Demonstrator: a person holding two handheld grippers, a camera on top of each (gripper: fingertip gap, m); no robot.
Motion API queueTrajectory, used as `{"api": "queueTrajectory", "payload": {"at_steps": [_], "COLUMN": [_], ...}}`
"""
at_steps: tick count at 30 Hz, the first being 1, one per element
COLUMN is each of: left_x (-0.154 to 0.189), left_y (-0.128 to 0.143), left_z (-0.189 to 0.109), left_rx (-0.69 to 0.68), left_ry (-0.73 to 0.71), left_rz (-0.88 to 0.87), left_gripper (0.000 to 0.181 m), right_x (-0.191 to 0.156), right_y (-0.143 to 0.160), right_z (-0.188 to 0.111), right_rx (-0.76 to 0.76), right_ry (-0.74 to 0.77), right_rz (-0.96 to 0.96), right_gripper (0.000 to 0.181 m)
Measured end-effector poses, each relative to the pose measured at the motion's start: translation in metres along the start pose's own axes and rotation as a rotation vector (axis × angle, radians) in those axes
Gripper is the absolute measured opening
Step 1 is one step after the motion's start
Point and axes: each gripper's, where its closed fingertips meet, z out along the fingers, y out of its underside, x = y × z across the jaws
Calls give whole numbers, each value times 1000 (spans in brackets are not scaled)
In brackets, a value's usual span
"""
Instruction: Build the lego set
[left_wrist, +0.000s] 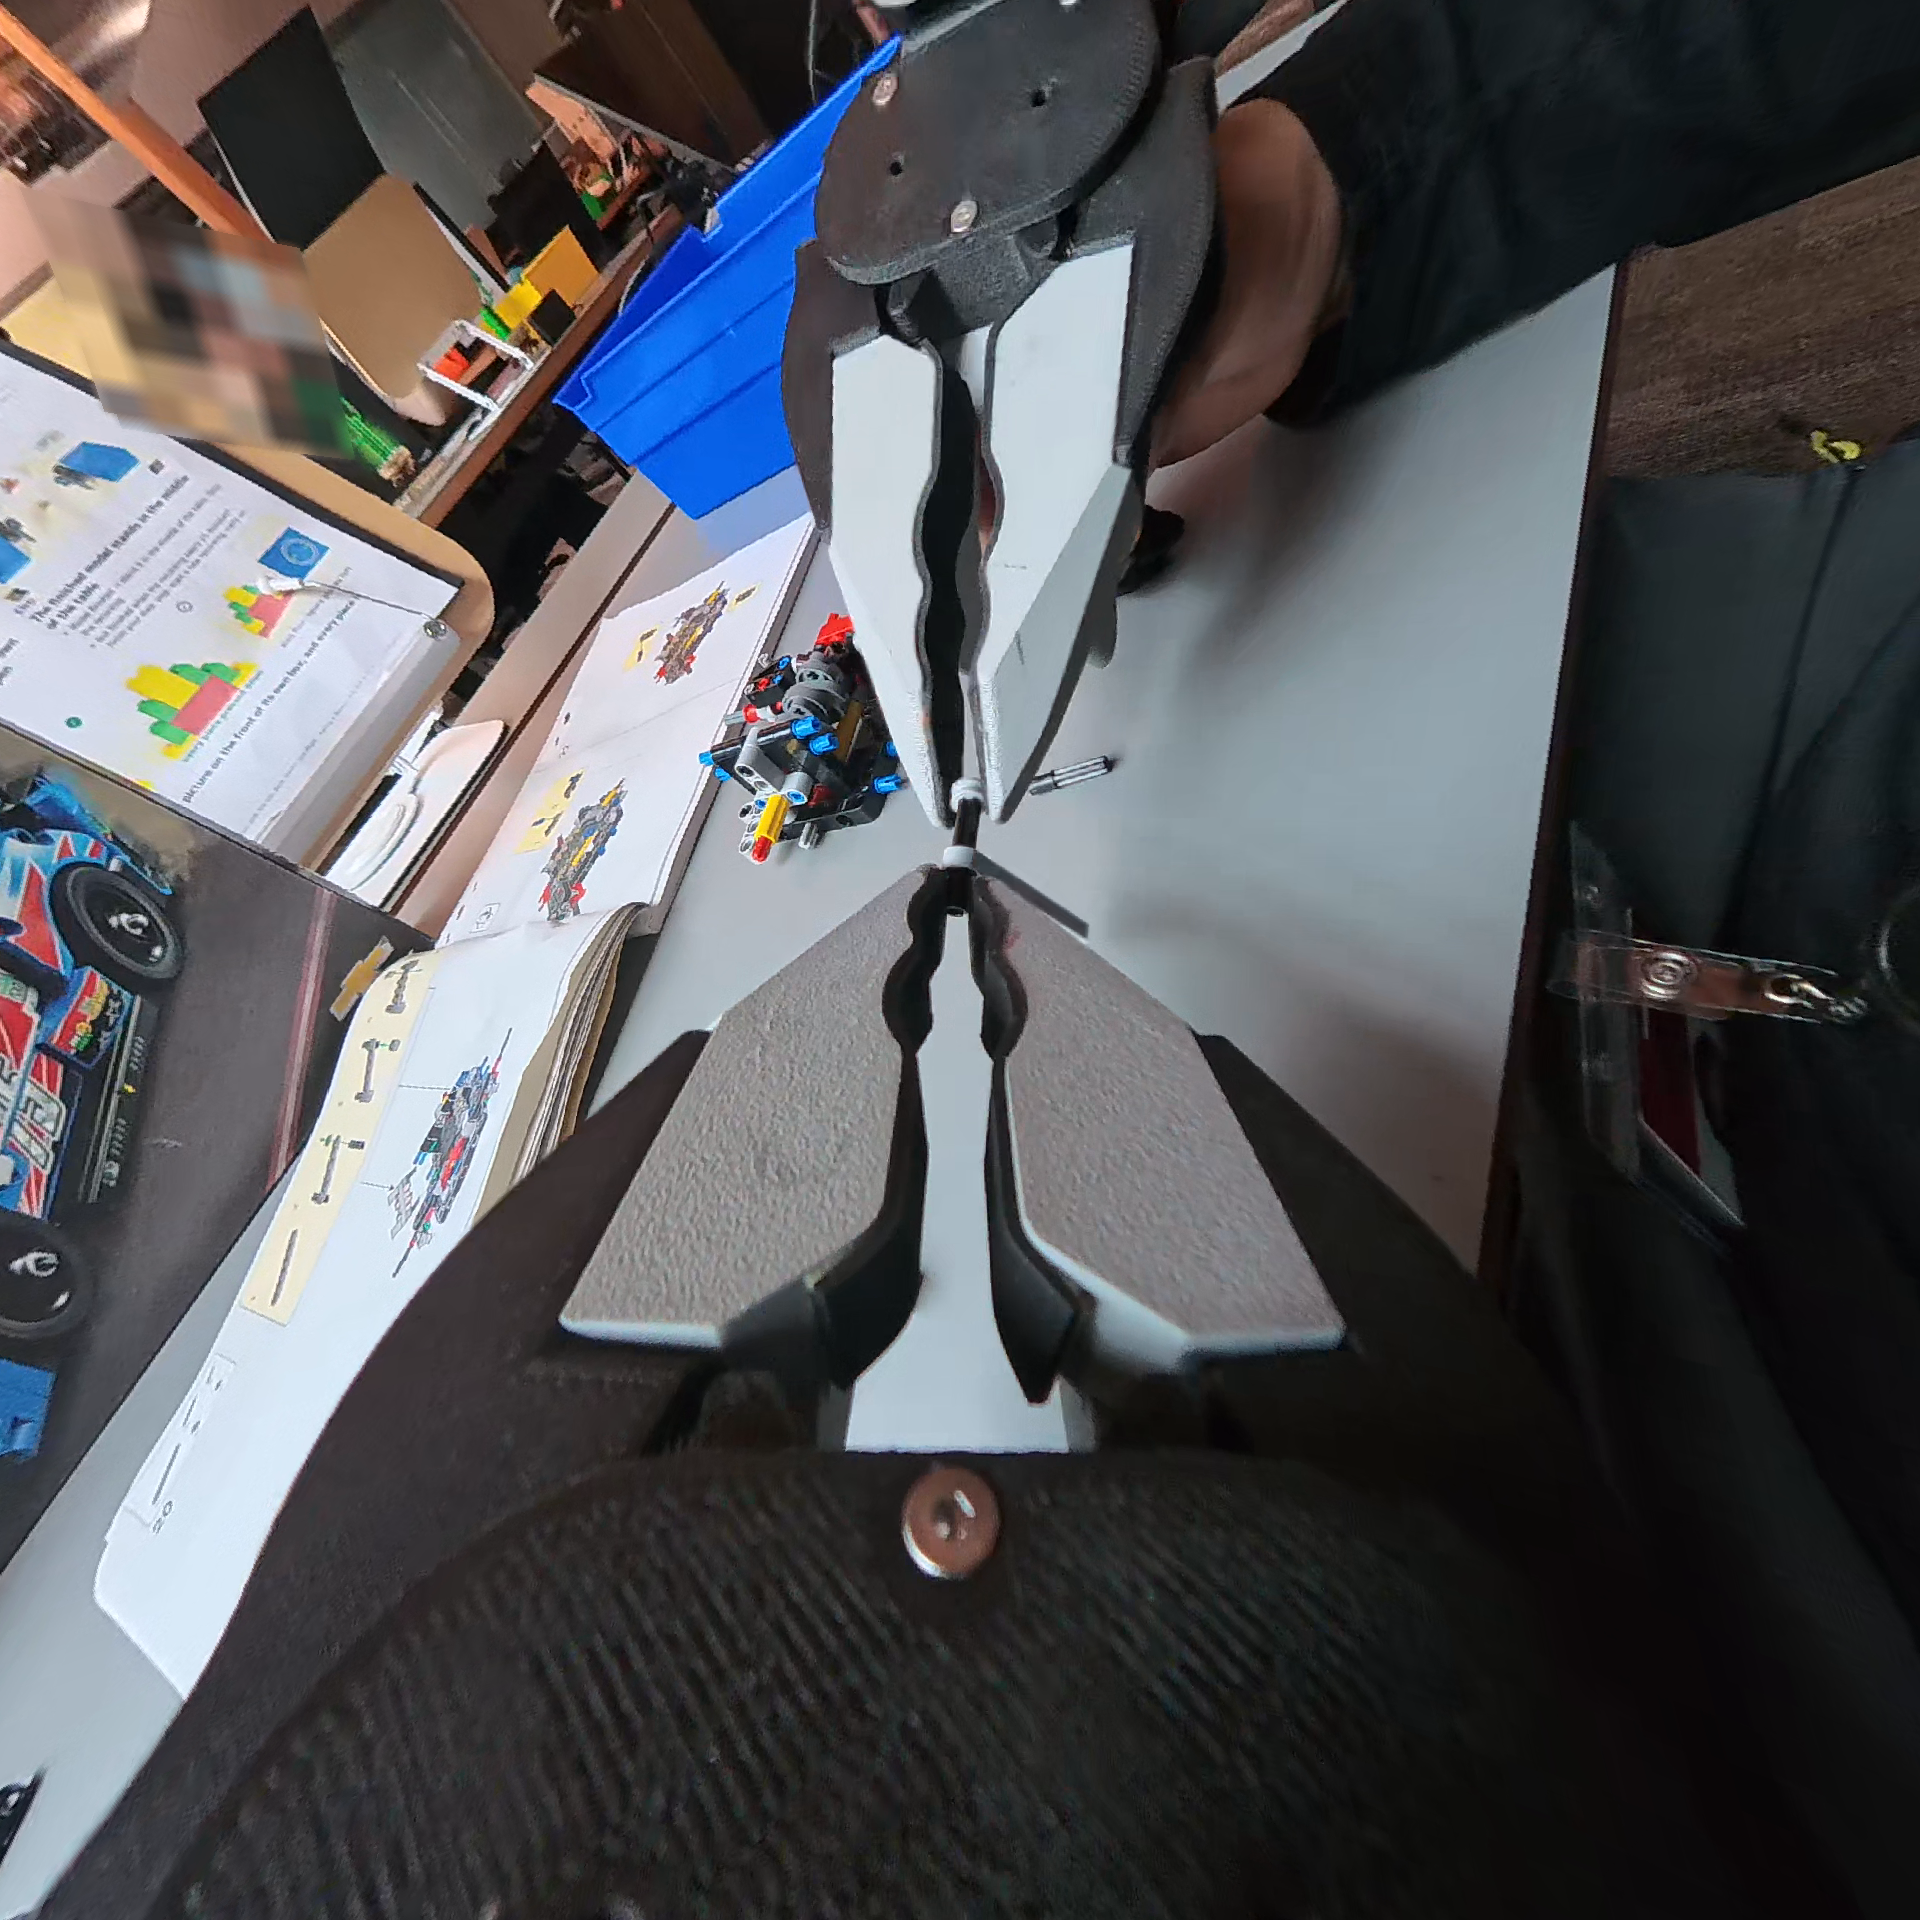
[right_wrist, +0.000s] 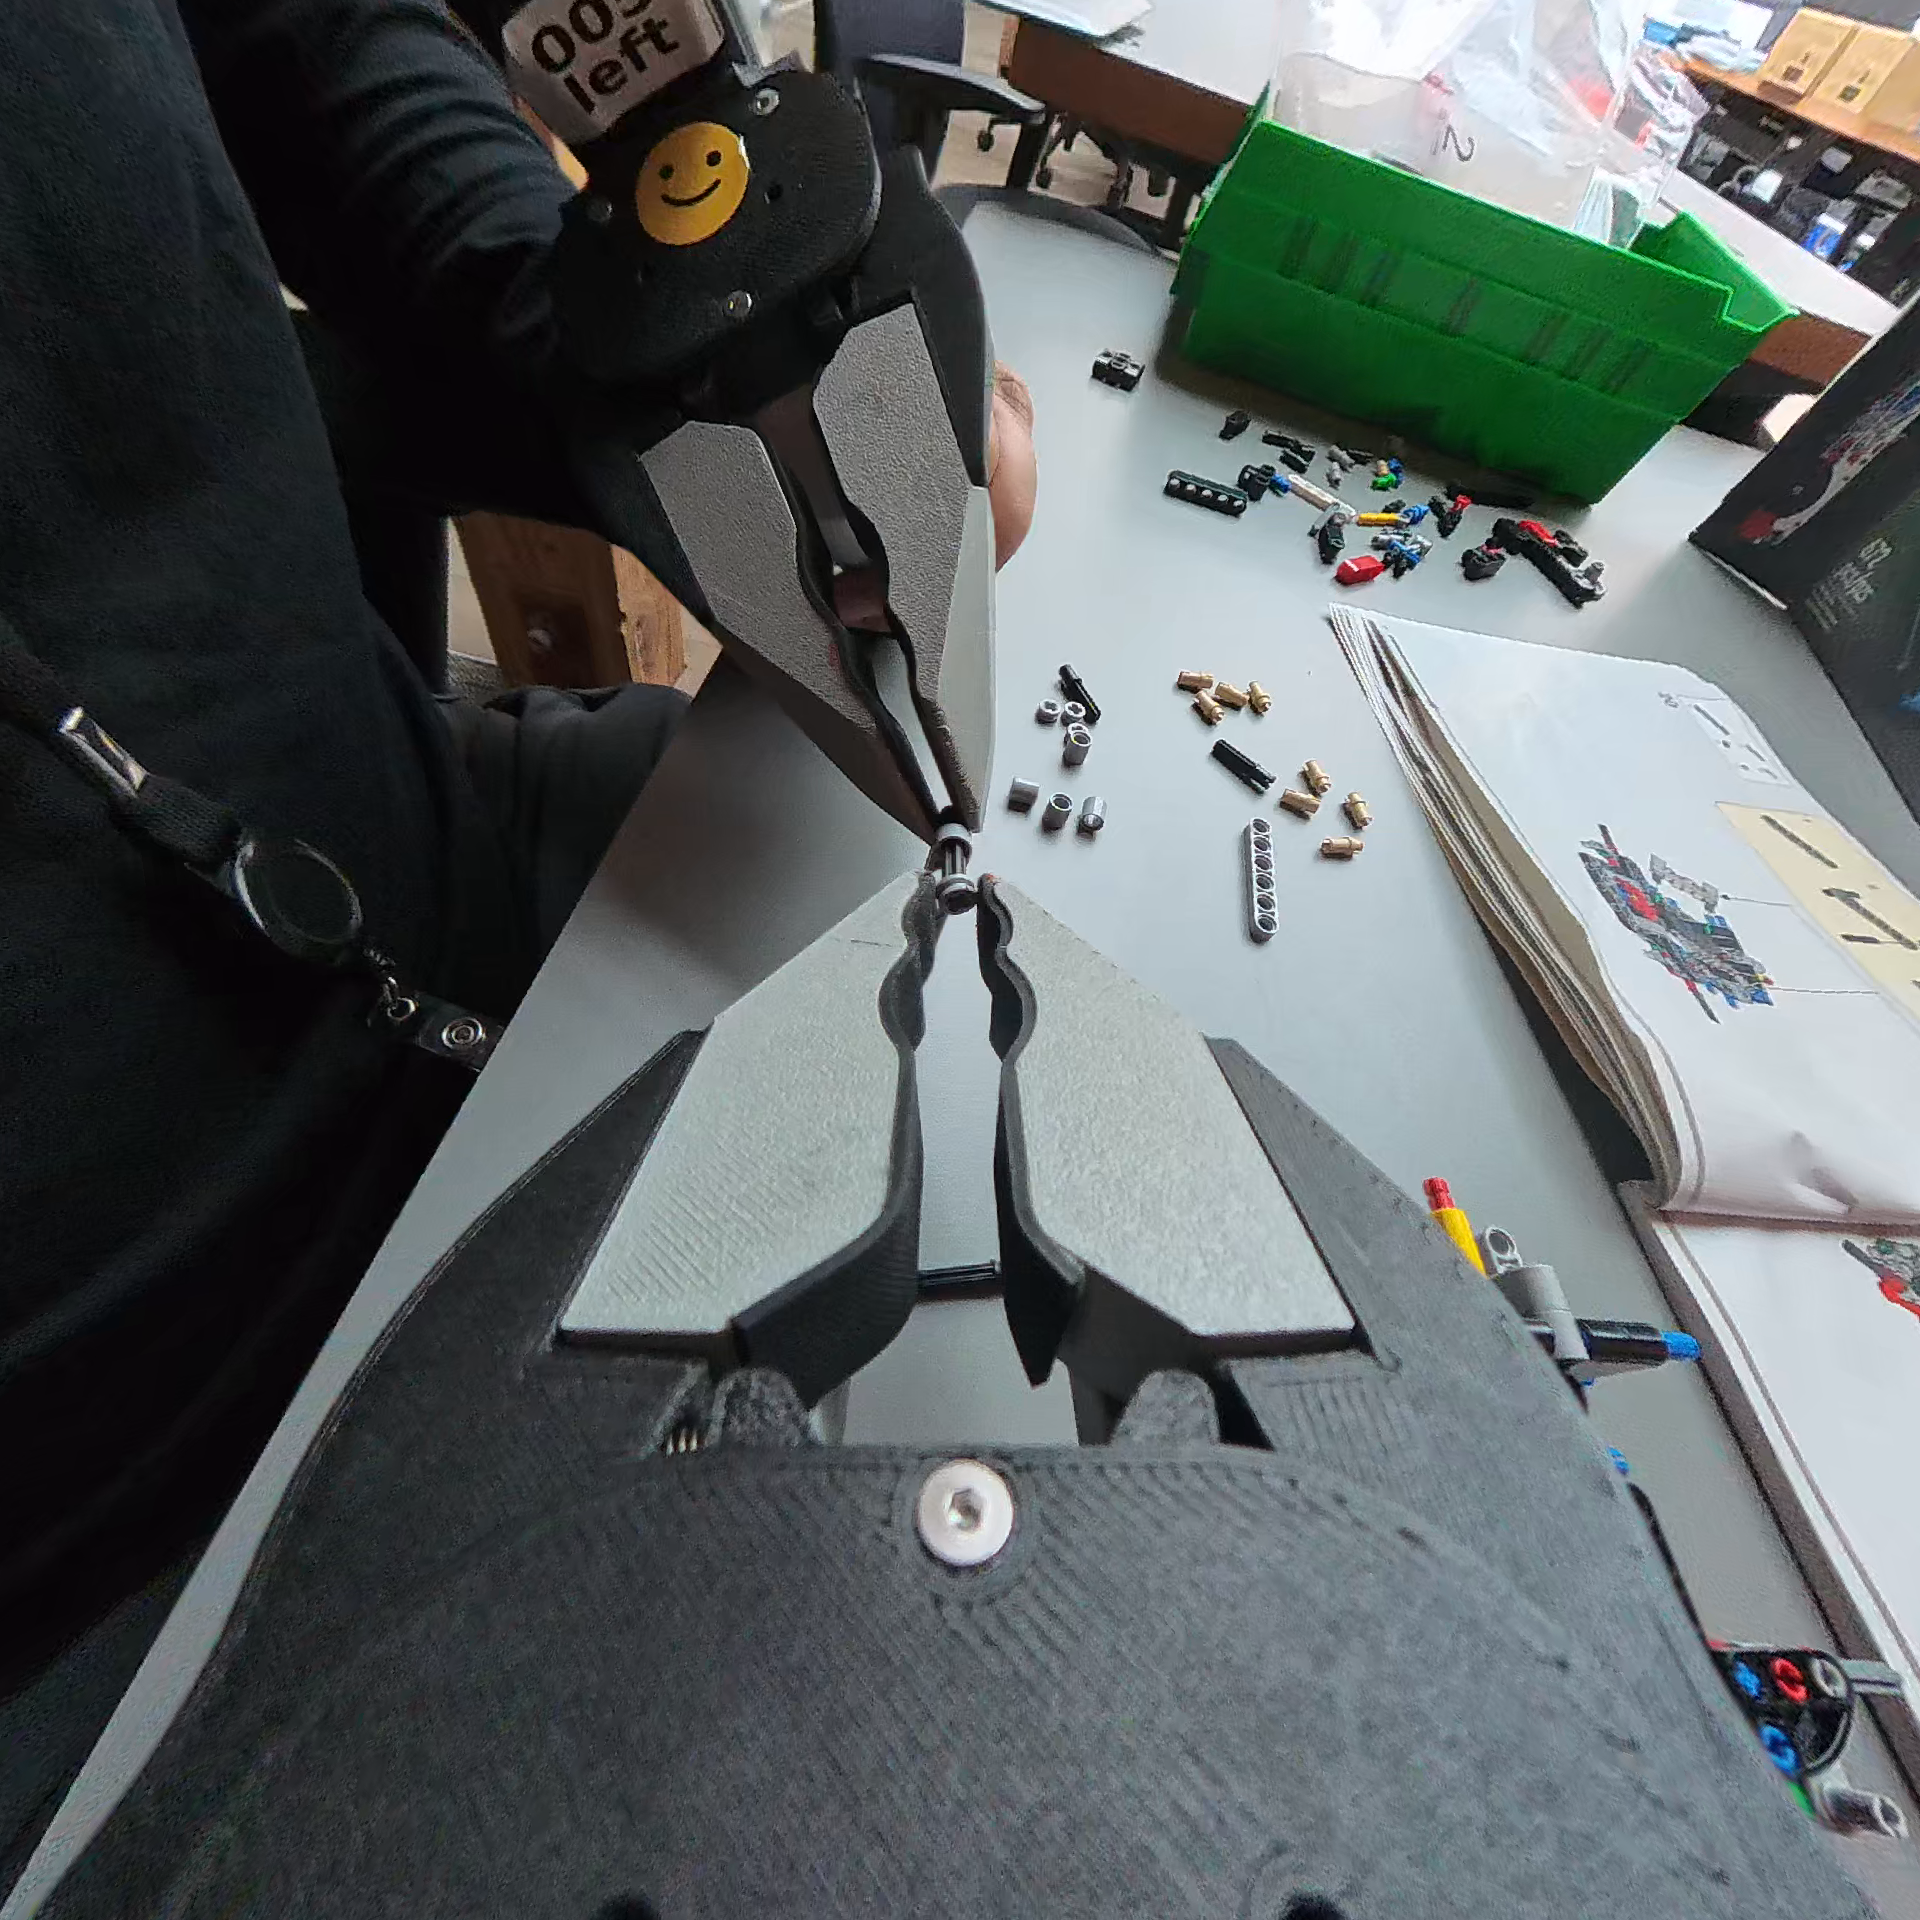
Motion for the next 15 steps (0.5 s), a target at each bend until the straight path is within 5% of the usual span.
{"api": "queueTrajectory", "payload": {"at_steps": [15], "left_x": [2], "left_y": [18], "left_z": [8], "left_rx": [-142], "left_ry": [48], "left_rz": [-84], "left_gripper": [1], "right_x": [3], "right_y": [12], "right_z": [9], "right_rx": [-141], "right_ry": [110], "right_rz": [-128], "right_gripper": [3]}}
